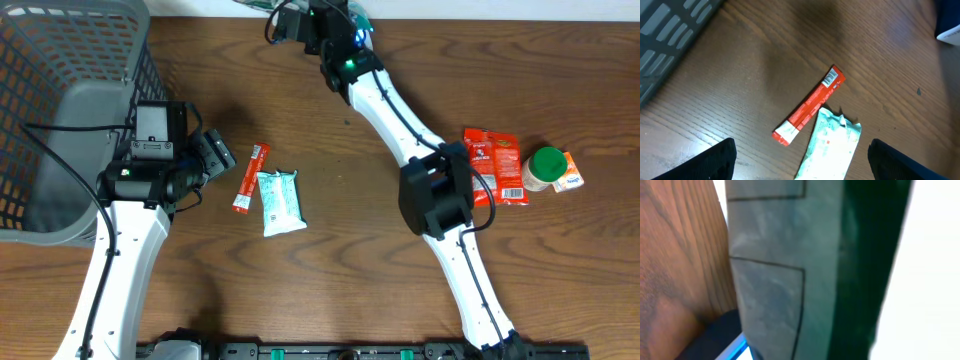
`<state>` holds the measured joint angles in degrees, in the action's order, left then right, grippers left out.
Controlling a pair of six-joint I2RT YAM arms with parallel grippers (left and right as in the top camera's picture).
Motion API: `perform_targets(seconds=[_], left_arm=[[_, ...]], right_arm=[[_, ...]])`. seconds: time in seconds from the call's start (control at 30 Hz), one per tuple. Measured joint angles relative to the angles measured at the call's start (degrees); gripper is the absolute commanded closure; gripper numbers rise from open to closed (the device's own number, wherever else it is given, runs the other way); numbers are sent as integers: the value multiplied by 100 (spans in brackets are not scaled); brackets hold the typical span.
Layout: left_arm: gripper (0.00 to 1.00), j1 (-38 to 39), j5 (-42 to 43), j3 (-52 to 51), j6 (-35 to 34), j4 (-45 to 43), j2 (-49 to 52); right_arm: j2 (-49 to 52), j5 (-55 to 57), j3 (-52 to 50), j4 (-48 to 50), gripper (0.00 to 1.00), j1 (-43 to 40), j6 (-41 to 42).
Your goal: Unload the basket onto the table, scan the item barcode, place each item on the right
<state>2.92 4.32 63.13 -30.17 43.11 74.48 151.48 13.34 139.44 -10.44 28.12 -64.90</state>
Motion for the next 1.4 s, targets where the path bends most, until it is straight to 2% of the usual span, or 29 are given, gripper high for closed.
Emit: perform_targets(seconds=[0.2, 0.4, 0.7, 0.77, 0.87, 1.0, 1.17, 1.4], left_arm=[[15, 0, -2, 0, 0, 0, 0], [15, 0, -2, 0, 0, 2, 0], [15, 0, -2, 0, 0, 2, 0], [15, 0, -2, 0, 0, 4, 0], [15, 0, -2, 0, 0, 2, 4], [15, 2, -2, 0, 0, 2, 4], [15, 2, 0, 0, 0, 2, 4], [15, 2, 0, 0, 0, 2, 4]], right_arm=[[-111, 55, 0, -68, 99, 61, 59], [-531, 59, 0, -859, 99, 61, 754], [-2474, -201, 28, -4542, 99, 44, 2830], [-3071, -723, 52, -5904, 99, 7, 3480], [-3412, -1248, 109, -7230, 99, -92, 3965], [-3473, -1731, 90, -8441, 99, -365, 4360], [-3464, -2048, -345, -8651, 99, -811, 4835], [-3453, -2190, -1556, -8249, 99, -1462, 5313]])
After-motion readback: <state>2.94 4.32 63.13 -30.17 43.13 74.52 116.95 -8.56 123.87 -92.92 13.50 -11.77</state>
